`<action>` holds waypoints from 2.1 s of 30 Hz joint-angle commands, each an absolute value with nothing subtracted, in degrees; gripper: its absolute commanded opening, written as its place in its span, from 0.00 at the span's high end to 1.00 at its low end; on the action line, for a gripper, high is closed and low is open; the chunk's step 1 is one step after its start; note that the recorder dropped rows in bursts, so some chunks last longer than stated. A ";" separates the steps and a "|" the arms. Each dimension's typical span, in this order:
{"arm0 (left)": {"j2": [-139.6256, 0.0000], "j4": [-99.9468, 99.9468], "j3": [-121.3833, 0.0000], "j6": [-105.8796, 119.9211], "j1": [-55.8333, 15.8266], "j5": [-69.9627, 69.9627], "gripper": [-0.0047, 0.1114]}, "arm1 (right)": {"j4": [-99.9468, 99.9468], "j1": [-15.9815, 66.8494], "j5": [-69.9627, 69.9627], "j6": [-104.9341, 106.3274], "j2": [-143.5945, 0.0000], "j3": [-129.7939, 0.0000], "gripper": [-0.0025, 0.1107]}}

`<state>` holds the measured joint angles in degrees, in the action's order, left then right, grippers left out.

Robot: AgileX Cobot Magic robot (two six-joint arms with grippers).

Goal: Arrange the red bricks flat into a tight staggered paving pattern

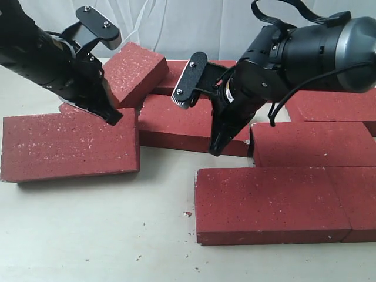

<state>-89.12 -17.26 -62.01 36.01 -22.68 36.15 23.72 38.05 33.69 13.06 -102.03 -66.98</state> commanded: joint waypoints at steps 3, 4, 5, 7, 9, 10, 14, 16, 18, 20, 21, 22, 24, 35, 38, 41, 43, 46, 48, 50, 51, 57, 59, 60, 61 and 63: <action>-92.82 -19.23 -62.09 36.17 -22.38 31.40 0.96 | 6.11 31.77 33.76 32.98 -101.89 -67.14 0.98; -94.28 -19.57 -62.09 36.17 -22.38 29.15 0.96 | -1.35 30.55 34.85 39.51 -101.89 -67.42 0.98; -95.24 -20.07 -62.09 36.17 -22.38 27.81 0.96 | -9.18 29.66 37.24 46.55 -101.89 -67.88 0.98; -97.15 -21.13 -62.09 36.17 -22.49 25.27 0.96 | -22.89 29.00 43.35 58.97 -101.89 -68.49 0.98; -98.43 -21.39 -62.48 36.44 -22.48 24.16 0.96 | -27.80 29.00 46.64 66.45 -102.18 -68.59 0.98; -99.07 -21.39 -62.99 36.44 -22.48 24.20 0.96 | -27.93 29.19 46.68 67.45 -102.51 -68.59 0.98; -99.67 -21.82 -63.66 36.57 -22.48 23.82 0.96 | -25.79 29.32 42.53 67.34 -105.22 -68.83 0.98; -99.67 -21.94 -63.66 36.57 -22.48 21.77 0.96 | -24.86 29.20 40.03 67.34 -106.26 -68.99 0.98; -99.67 -21.94 -63.66 36.57 -22.48 20.89 0.96 | -24.75 29.20 38.50 67.34 -107.18 -68.99 0.98; -99.67 -21.94 -63.66 36.57 -22.48 20.77 0.96 | -24.46 29.20 38.72 67.44 -108.24 -69.46 0.98; -99.67 -21.94 -63.66 36.57 -22.48 20.77 0.96 | -24.33 29.20 39.29 67.44 -108.71 -69.96 0.98; -99.67 -21.94 -63.66 36.57 -22.48 20.54 0.96 | -24.33 29.20 39.78 67.44 -109.22 -70.26 0.98; -99.67 -21.94 -63.66 36.57 -22.48 20.54 0.96 | -24.33 29.20 40.34 67.44 -109.97 -70.70 0.98; -99.67 -21.94 -63.66 36.57 -22.48 19.71 0.96 | -21.61 29.11 30.44 65.84 -113.27 -70.83 0.98; -99.67 -21.94 -63.66 36.57 -22.48 19.43 0.96 | -19.33 28.97 27.99 64.45 -113.80 -70.83 0.98; -99.67 -22.09 -63.66 36.57 -22.48 19.44 0.96 | -18.31 27.96 25.40 61.72 -114.27 -70.83 0.98; -99.67 -22.09 -63.66 36.57 -22.48 19.30 0.96 | -17.88 27.12 24.30 60.68 -114.55 -70.83 0.98; -99.67 -22.09 -63.66 36.57 -22.48 19.30 0.96 | -18.48 25.94 23.51 60.36 -114.55 -70.83 0.98; -99.67 -22.09 -63.66 36.57 -22.48 19.30 0.96 | -18.74 25.78 23.51 60.36 -114.55 -70.83 0.98; -99.67 -22.09 -63.66 36.57 -22.48 19.08 0.96 | -18.74 25.79 23.72 60.36 -114.55 -70.83 0.98; -99.67 -22.09 -63.66 36.57 -22.48 18.79 0.96 | -18.74 25.79 23.19 60.36 -114.55 -70.83 0.98; -99.67 -22.09 -63.66 36.57 -22.48 18.21 0.96 | -21.90 25.79 16.52 60.36 -114.55 -70.83 0.98; -99.67 -22.09 -63.66 36.57 -22.48 17.90 0.96 | -24.06 26.06 15.49 60.36 -114.55 -70.83 0.98; -99.67 -22.09 -63.66 36.57 -22.48 17.90 0.96 | -24.07 26.33 15.63 60.36 -114.55 -70.83 0.98; -99.67 -22.09 -63.66 36.57 -22.48 17.90 0.96 | -24.07 26.46 15.91 60.36 -114.55 -70.83 0.98; -99.67 -22.09 -63.66 36.57 -22.48 17.90 0.96 | -23.83 26.45 16.59 60.36 -114.55 -70.83 0.98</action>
